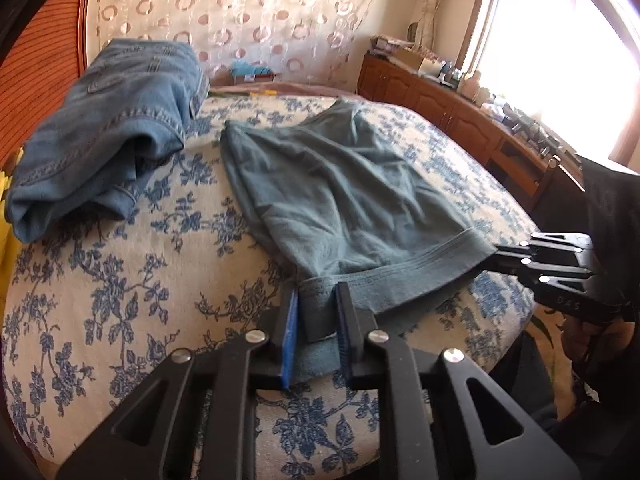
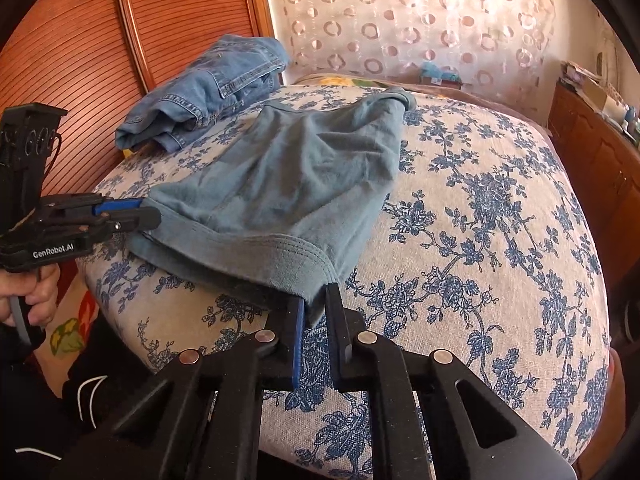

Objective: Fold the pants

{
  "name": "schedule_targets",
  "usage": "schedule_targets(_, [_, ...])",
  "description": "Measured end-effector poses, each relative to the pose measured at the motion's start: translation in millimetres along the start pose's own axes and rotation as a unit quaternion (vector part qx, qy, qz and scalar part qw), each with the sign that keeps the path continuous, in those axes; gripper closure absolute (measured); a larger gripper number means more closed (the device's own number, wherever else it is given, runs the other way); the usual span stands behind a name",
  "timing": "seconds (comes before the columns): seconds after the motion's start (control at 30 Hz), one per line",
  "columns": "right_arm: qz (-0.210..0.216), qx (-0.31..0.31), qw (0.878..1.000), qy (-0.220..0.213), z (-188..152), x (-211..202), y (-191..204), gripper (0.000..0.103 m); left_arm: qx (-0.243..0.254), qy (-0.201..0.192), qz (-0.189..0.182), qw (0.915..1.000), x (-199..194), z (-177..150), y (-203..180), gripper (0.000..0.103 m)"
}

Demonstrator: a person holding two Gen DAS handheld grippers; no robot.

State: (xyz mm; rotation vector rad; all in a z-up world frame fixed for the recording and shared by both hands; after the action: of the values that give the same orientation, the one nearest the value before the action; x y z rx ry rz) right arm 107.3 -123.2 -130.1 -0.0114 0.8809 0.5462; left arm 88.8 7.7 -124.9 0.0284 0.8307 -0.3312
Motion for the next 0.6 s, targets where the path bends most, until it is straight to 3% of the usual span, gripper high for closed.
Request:
schedule_targets(0.43, [0.017, 0.003, 1.000, -0.017, 4, -11, 0, 0.096, 0.012, -0.020, 0.000, 0.9997, -29, 13, -5, 0.093])
schedule_targets(0.6, [0.021, 0.000, 1.000, -0.020, 3, -16, 3, 0.096, 0.010, -0.007, 0.003, 0.9999, -31, 3, -5, 0.093])
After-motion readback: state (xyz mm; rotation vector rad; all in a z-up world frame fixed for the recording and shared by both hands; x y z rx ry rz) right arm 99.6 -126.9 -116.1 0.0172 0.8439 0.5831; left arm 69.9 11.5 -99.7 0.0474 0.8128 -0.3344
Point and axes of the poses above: each gripper's, at about its wrist camera, not at the fingertips, and x roughly the way its jaws point, y to its left, z to its top, the point moved 7 cm from there along x, roughly the way its jaws point, and after that the axes turned 8 degrees about z, right-handed, at the moved point
